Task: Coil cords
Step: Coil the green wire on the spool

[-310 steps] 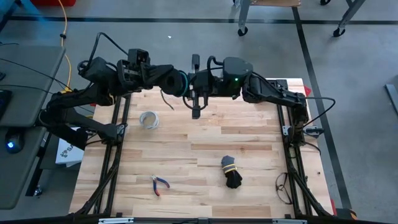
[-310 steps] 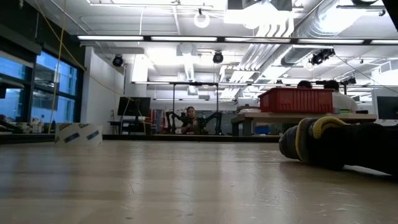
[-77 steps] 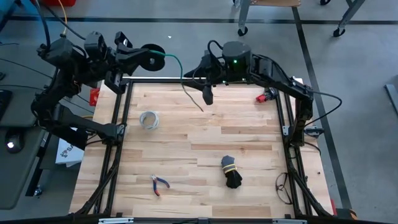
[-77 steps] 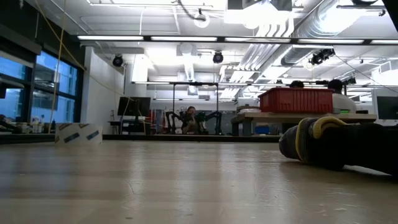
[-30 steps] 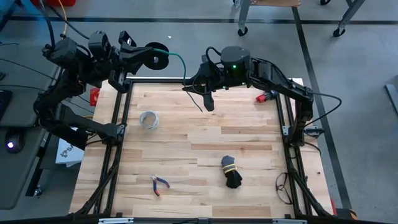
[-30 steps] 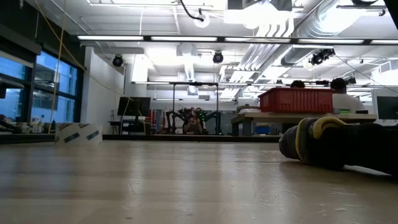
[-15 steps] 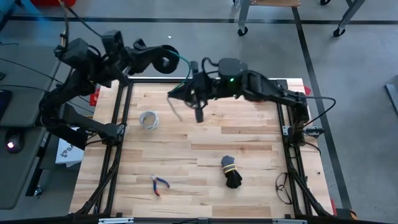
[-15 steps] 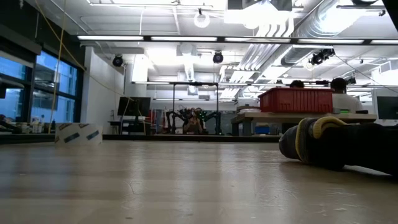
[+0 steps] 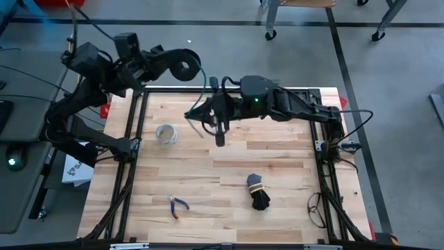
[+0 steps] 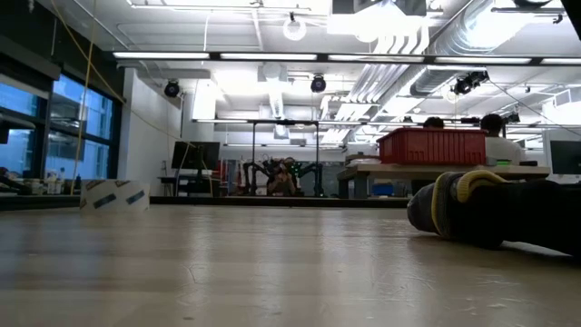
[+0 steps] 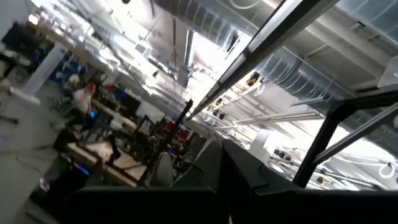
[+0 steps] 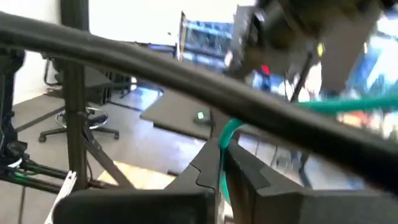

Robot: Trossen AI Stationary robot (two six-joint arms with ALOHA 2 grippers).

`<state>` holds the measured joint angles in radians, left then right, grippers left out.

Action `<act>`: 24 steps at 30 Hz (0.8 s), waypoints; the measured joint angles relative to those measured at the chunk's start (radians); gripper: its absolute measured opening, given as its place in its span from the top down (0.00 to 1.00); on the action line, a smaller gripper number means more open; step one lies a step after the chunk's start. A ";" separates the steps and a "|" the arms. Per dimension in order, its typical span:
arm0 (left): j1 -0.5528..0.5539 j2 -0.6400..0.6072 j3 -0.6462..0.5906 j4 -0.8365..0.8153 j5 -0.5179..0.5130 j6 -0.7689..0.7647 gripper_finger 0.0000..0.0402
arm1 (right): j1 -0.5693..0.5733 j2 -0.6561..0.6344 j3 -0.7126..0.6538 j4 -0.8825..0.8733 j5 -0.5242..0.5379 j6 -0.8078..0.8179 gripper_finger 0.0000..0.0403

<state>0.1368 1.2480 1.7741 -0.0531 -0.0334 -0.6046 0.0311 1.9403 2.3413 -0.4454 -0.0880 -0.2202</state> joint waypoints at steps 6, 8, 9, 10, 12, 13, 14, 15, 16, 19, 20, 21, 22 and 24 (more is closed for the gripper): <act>0.000 -0.026 0.000 -0.009 0.034 0.129 1.00 | -0.043 -0.004 0.001 -0.166 -0.023 0.186 0.79; 0.000 -0.028 0.000 -0.010 0.071 0.178 1.00 | -0.054 -0.004 0.001 -0.205 -0.025 0.217 0.72; 0.000 -0.031 0.000 -0.016 0.090 0.206 1.00 | -0.059 -0.008 0.001 -0.219 -0.026 0.221 0.69; 0.000 -0.032 0.000 -0.025 0.111 0.239 1.00 | -0.063 -0.013 0.001 -0.240 -0.028 0.221 0.66; 0.000 -0.044 0.000 -0.065 0.133 0.301 1.00 | -0.073 -0.029 0.001 -0.260 -0.042 0.221 0.61; 0.000 -0.050 0.000 -0.090 0.134 0.324 1.00 | -0.078 -0.037 0.000 -0.275 -0.045 0.221 0.60; 0.000 -0.057 0.000 -0.110 0.134 0.342 1.00 | -0.084 -0.049 0.000 -0.274 -0.049 0.223 0.59; 0.000 -0.065 0.000 -0.129 0.134 0.353 1.00 | -0.088 -0.062 0.000 -0.282 -0.053 0.224 0.58; 0.000 -0.071 0.000 -0.149 0.132 0.359 1.00 | -0.093 -0.071 0.001 -0.285 -0.056 0.227 0.58; 0.000 -0.080 0.000 -0.160 0.126 0.372 1.00 | -0.109 -0.097 0.001 -0.281 -0.068 0.259 0.58; 0.000 -0.081 0.000 -0.157 0.126 0.373 1.00 | -0.114 -0.102 0.001 -0.282 -0.072 0.270 0.58; 0.000 -0.081 0.000 -0.157 0.126 0.373 1.00 | -0.118 -0.102 0.001 -0.279 -0.076 0.280 0.58; 0.000 -0.081 0.000 -0.157 0.126 0.374 1.00 | -0.123 -0.103 0.001 -0.269 -0.082 0.294 0.58; 0.000 -0.074 0.000 -0.156 0.126 0.383 1.00 | -0.128 -0.102 0.001 -0.249 -0.090 0.320 0.58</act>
<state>0.1371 1.1744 1.7741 -0.2089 0.0925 -0.2214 -0.0968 1.8381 2.3421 -0.6947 -0.1780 0.1002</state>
